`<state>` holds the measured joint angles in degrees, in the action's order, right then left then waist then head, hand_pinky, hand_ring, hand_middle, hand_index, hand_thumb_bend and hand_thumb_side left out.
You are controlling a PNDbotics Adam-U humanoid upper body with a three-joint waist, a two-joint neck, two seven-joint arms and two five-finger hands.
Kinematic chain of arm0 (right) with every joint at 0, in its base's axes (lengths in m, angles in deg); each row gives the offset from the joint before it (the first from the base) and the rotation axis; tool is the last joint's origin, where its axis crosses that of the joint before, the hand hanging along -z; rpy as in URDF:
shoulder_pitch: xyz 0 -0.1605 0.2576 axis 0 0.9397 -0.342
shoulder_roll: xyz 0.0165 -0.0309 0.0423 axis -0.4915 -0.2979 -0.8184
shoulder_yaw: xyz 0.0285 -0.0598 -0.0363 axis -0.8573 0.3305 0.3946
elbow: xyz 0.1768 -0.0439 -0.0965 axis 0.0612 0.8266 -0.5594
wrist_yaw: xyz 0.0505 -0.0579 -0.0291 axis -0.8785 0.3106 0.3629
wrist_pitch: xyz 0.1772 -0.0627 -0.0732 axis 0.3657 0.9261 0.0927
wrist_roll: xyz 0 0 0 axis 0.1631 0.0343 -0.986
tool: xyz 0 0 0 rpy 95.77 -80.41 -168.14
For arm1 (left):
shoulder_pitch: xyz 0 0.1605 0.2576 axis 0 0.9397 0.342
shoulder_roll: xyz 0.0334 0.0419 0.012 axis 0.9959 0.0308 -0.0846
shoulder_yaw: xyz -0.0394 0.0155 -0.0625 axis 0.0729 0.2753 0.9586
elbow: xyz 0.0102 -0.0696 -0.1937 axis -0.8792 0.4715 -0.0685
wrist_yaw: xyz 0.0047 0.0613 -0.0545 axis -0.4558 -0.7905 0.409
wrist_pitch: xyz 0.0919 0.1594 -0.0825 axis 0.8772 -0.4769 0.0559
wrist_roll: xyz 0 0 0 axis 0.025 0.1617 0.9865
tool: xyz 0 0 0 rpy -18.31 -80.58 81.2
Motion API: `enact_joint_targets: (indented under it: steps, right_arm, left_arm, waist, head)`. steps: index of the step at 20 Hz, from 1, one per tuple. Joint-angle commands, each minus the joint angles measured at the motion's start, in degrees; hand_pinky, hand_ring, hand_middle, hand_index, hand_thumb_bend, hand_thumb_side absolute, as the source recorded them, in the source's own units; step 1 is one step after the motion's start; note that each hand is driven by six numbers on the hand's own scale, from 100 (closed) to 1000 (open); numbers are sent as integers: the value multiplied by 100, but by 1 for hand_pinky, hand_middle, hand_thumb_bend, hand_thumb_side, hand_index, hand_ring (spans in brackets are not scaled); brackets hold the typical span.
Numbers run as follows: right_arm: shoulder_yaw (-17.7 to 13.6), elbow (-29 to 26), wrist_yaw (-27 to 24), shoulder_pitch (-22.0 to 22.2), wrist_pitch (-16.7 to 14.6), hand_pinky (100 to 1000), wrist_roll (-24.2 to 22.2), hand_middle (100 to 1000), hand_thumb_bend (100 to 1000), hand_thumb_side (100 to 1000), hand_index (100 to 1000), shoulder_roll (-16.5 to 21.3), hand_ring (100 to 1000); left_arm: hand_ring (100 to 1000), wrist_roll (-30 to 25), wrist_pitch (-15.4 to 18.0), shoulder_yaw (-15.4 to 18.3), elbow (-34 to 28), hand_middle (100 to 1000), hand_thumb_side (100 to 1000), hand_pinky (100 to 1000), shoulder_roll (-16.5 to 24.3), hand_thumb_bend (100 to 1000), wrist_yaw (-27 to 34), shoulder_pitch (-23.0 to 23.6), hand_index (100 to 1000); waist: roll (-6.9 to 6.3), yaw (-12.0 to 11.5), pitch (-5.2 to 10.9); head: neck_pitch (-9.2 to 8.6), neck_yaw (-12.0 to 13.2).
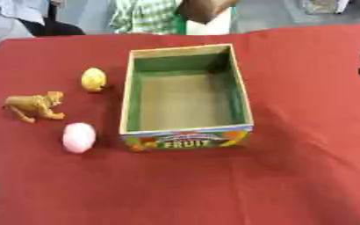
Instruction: Pick up objects on the table and place them in the box.
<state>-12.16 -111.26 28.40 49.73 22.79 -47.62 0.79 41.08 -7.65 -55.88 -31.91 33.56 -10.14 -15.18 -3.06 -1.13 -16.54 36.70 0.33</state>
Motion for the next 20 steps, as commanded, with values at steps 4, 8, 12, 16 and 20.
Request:
enact_joint_targets:
  steps: [4,8,12,16,20]
  right_arm:
    - [-24,-87,35,-49,-9,833,-14,748,100,1000,963,80,869]
    - [-26,-87,27,-49,-8,832,-12,748,100,1000,963,76,869]
    - [-23,-87,18,-53,-9,832,-16,748,100,1000,963,81,869]
    - [-18,-87,3,-69,-14,832,-19,748,100,1000,963,92,869]
    - [-18,-87,-8,-76,-17,832,-18,748,100,1000,963,98,869]
  left_arm:
    - [616,8,5,9,-80,697,1000,564,93,100,-7,-33,882]
    - [617,9,-3,13,-80,697,1000,564,118,100,-10,-34,883]
    - [617,-8,-28,23,-80,699,1000,565,291,100,-39,-74,884]
    - [619,-70,-125,31,-80,700,1000,566,595,100,-51,-204,886]
    - [619,-176,-263,16,-80,703,1000,566,846,100,-86,-316,887]
  waist:
    - [15,1,96]
    - [16,4,114]
    - [13,9,124]
    - [7,15,136]
    - [13,30,142]
  head:
    - [-62,-2]
    - [-56,-1]
    - [-26,-18]
    - [61,-68]
    - [107,-174]
